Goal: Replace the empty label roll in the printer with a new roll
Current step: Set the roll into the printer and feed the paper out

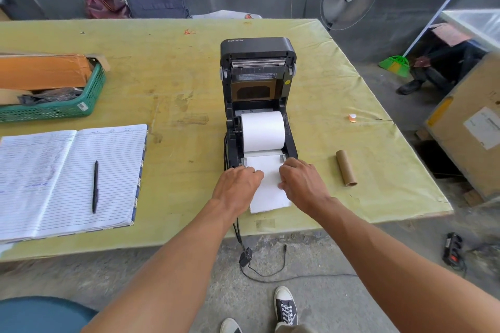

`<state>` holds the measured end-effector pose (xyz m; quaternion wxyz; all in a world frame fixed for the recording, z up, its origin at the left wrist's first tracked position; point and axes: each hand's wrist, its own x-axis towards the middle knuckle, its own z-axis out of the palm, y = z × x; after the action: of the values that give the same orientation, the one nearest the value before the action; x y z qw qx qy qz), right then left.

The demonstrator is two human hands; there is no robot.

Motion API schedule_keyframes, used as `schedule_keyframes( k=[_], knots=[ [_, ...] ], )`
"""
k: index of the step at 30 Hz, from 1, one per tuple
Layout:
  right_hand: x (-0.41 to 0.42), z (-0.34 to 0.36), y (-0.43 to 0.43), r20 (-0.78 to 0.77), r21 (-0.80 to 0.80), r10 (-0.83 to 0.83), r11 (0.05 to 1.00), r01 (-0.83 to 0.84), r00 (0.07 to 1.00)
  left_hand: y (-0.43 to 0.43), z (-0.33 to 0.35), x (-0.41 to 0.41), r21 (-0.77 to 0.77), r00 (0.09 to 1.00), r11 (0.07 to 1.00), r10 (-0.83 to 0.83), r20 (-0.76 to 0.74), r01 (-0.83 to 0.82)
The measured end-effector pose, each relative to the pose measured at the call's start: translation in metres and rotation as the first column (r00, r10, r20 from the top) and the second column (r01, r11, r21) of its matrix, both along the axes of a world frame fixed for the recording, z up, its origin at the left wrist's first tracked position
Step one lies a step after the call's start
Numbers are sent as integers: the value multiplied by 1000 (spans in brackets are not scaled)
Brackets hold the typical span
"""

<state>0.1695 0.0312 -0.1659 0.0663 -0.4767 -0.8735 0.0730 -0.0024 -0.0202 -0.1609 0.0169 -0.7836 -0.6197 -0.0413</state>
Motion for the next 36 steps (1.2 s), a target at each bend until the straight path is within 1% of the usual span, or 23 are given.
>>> schedule_keyframes(
  k=[2,4,7,10,17,20,23,27,30,33,36],
  knots=[
    [1,1,-1,-27,-27,-19,999,18,999,-1,0,-7,-23,1000,1000,-1,1,1],
    [2,3,-4,-49,-58,-39,998,36,998,-2,0,-13,-46,999,999,23,39,-21],
    [2,8,-6,-107,-87,-86,993,77,991,-4,4,-15,-37,997,999,31,75,-28],
    [-3,15,-11,-130,-93,-118,990,106,984,-3,13,-16,-19,993,999,28,116,-26],
    [-8,37,-8,-170,-51,-155,988,148,973,10,41,-30,55,984,995,68,163,-78],
    [-10,57,7,-182,-43,-208,978,203,961,23,62,-34,115,970,983,113,215,-140],
    [-12,83,29,-220,31,-213,974,225,952,41,85,-37,208,941,950,169,292,-235],
    [-13,119,66,-331,125,-229,951,283,915,70,121,-39,270,839,870,247,485,-413],
    [-17,142,96,-387,137,-234,942,306,892,95,140,-38,260,748,806,303,590,-532],
    [-25,157,123,-444,31,-284,943,332,850,121,152,-34,192,650,758,366,666,-623],
    [-32,161,149,-463,-111,-334,941,320,821,149,156,-30,30,499,711,462,733,-703]
  ],
)
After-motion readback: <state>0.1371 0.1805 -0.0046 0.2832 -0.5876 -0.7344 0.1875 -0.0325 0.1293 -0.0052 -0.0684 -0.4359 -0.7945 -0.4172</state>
